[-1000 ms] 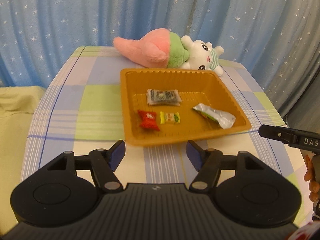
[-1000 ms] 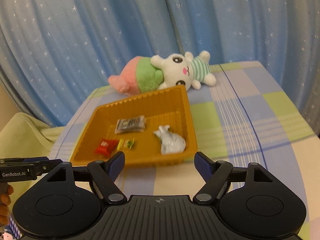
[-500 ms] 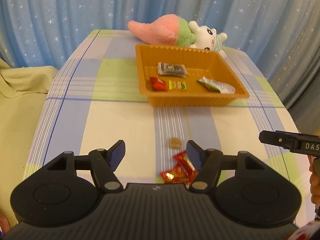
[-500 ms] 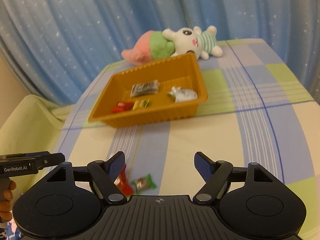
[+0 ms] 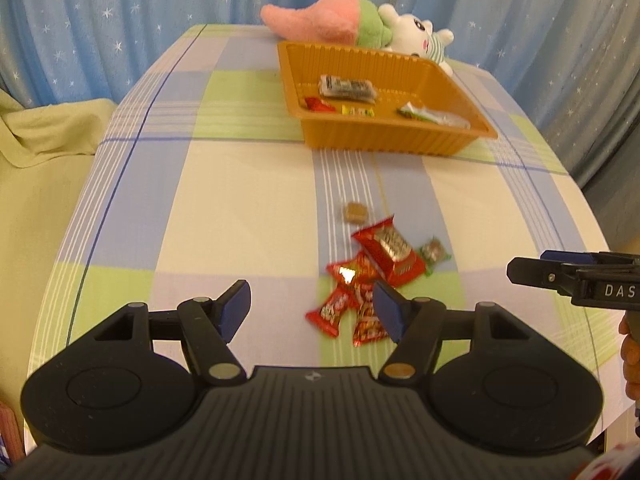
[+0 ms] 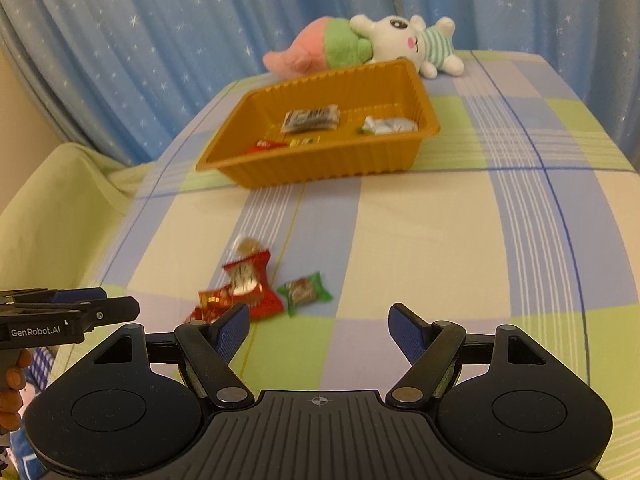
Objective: Organize snacks
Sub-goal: 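Move both open tools back toward the pile of red snack packets, then grasp the small red candy with the left tool while the right tool grasps the green-wrapped candy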
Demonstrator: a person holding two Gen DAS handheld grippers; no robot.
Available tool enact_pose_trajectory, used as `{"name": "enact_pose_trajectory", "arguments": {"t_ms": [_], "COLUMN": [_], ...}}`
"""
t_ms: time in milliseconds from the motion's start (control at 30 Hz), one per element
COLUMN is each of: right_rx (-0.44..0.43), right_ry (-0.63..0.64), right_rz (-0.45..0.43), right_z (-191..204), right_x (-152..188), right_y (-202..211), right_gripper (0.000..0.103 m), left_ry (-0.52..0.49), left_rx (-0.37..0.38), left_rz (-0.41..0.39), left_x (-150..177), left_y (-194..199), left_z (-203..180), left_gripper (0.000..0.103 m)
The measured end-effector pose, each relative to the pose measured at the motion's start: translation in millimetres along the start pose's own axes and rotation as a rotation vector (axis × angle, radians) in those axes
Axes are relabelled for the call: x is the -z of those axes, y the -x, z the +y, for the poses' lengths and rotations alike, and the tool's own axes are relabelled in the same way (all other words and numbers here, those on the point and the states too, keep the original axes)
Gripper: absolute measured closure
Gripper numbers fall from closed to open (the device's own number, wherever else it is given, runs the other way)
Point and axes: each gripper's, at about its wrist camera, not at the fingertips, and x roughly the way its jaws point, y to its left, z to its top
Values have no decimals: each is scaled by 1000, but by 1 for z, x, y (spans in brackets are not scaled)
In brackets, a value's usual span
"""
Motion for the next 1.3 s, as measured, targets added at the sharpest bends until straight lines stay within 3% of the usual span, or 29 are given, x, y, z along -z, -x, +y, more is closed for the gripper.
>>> {"name": "enact_pose_trajectory", "arguments": {"t_ms": [633,1300], "right_rx": [-10,18], "right_ry": [42,1], "right_rz": [70,93], "right_z": [19,10], "right_x": [26,25], "right_y": [-22,-36], "right_gripper": [27,27], "left_ry": [-67,-203], "left_rx": [4,30], "left_rz": [32,33], "left_x": [27,22], "left_y": [-13,-51], "left_z": [-6,-17], "left_gripper": [40,59]}}
